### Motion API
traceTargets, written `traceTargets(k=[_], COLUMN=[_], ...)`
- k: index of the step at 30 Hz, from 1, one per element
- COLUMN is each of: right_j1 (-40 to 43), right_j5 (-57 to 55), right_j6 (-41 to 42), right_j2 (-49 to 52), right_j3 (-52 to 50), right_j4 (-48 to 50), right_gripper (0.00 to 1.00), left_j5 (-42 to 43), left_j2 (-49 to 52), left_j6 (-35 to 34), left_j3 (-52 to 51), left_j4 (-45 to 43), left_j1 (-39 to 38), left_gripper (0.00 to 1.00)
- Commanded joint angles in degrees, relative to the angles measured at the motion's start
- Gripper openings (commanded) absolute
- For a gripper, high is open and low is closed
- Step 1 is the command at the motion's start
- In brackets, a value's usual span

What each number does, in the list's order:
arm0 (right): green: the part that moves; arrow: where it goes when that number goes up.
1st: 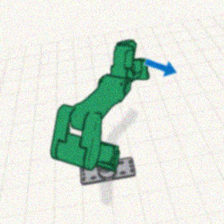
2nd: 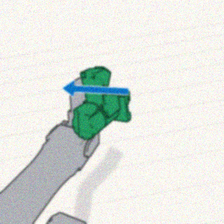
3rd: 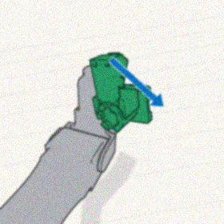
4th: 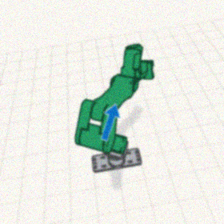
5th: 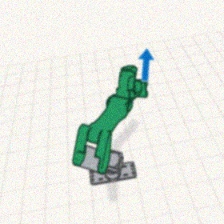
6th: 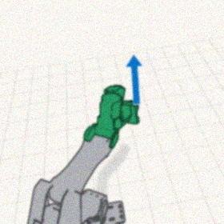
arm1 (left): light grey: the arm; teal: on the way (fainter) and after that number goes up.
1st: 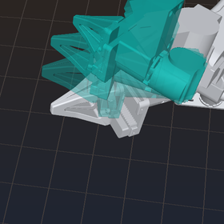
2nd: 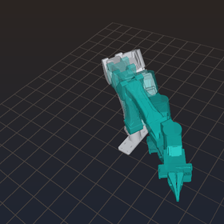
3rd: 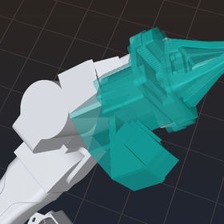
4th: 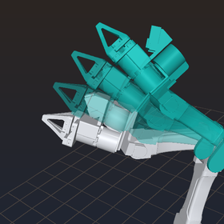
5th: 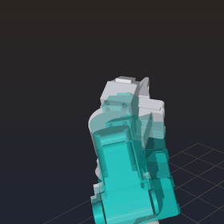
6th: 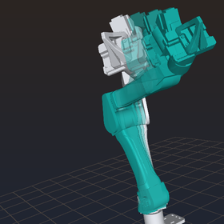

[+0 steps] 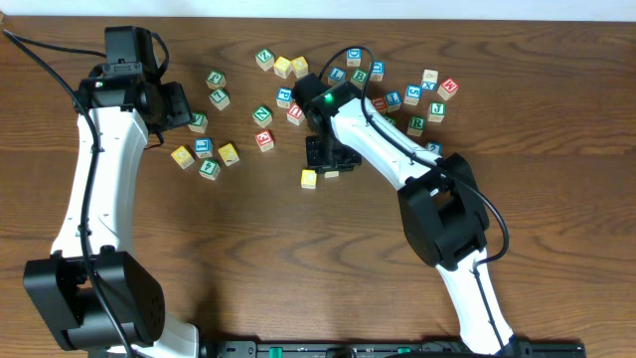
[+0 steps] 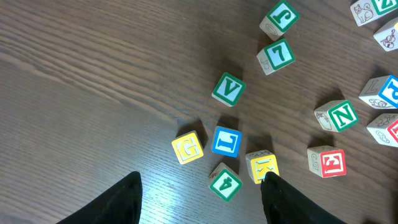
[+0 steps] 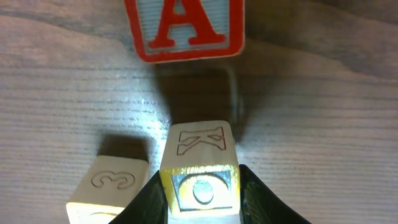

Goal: Spell out CORL
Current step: 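Lower the yellow O block beside the C block and open right gripper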

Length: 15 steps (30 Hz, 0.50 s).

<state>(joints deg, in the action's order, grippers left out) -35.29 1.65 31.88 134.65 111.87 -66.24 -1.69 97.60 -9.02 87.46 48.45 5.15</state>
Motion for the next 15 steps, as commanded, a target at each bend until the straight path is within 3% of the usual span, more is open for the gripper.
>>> traceTargets(k=[1, 15], right_j1=[-0.44, -0.37], right_j5=[-0.7, -0.66], right_j6=[1.55, 4.09], right_j2=[0.04, -0.02], right_j3=[-1.49, -1.46], right_j4=[0.5, -0.94], right_gripper=[0.31, 0.28], left_j5=[-0.48, -0.5], left_j2=[-1.38, -1.38], left_j6=[-0.31, -0.31], left_j3=[0.39, 0.39], left_j4=[0.15, 0.13], left_j1=[0.09, 0.09], left_gripper=[0.61, 0.61])
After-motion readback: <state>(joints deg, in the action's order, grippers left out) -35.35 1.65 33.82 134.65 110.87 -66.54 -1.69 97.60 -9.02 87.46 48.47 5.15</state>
